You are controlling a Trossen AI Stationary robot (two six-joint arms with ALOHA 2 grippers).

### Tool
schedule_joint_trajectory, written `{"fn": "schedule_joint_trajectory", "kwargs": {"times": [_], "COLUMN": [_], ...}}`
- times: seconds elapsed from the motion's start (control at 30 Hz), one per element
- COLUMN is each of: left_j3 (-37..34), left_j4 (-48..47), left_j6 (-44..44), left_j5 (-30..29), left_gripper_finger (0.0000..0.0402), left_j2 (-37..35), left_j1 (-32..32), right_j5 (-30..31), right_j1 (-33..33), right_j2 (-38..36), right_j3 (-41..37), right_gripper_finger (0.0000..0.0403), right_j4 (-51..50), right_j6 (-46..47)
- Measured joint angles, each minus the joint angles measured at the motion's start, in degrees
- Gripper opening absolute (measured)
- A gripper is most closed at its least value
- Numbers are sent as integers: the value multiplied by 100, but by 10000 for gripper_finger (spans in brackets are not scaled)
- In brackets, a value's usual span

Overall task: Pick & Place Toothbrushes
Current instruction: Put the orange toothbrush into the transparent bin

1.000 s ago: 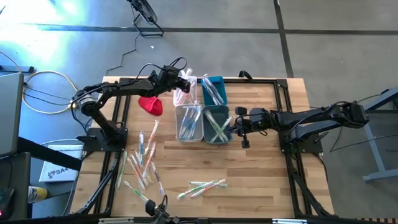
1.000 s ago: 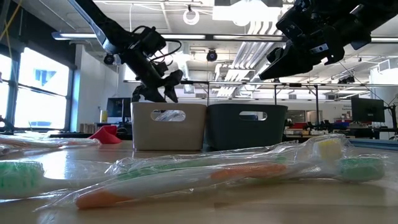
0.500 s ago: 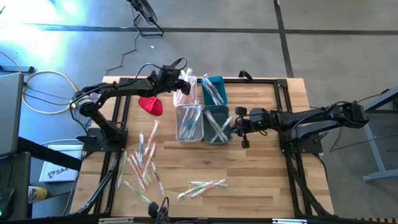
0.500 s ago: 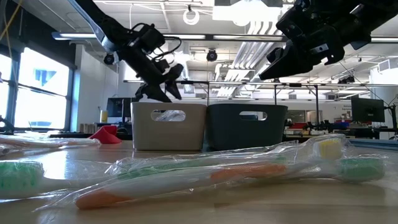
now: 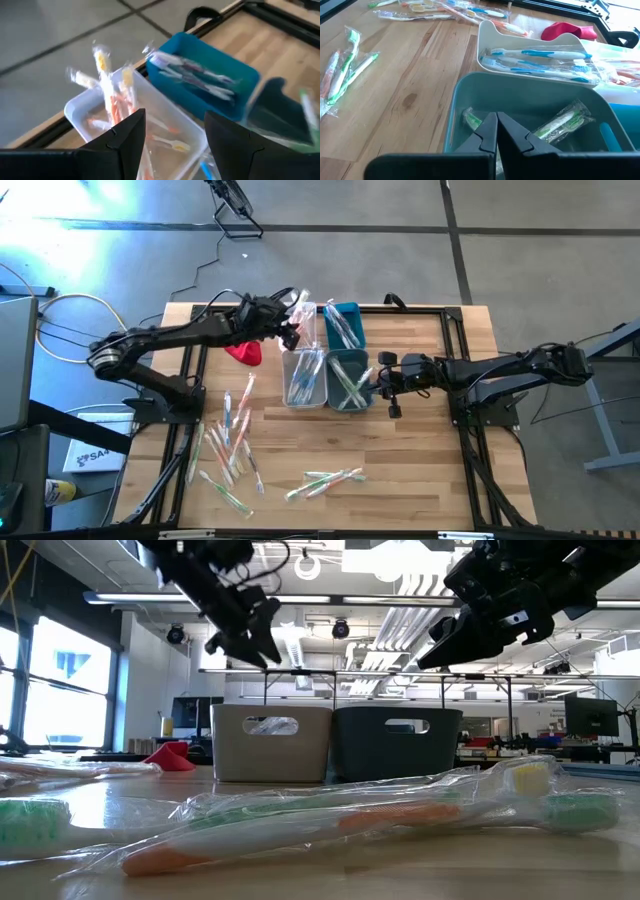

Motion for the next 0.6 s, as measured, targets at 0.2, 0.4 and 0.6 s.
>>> {"fn": "schedule_joint_trajectory", "kwargs": {"times": [0.2, 0.4, 0.6], "left_j3": [-20, -894, -2038], "left_j4": [-48, 625, 1317], "left_j6": [393, 333, 267], "left_j5": [-152, -229, -229], "left_gripper_finger": [198, 198, 198], "left_j2": [-582, -1417, -2536], "left_j1": [-515, -832, -1217], "right_j5": [-1, -14, -5], "right_j1": [0, 0, 0], "right_j2": [0, 0, 0], "right_j3": [0, 0, 0], "right_gripper_finger": [2, 2, 2], "right_j4": [0, -3, -29], "right_j6": [0, 2, 2]}}
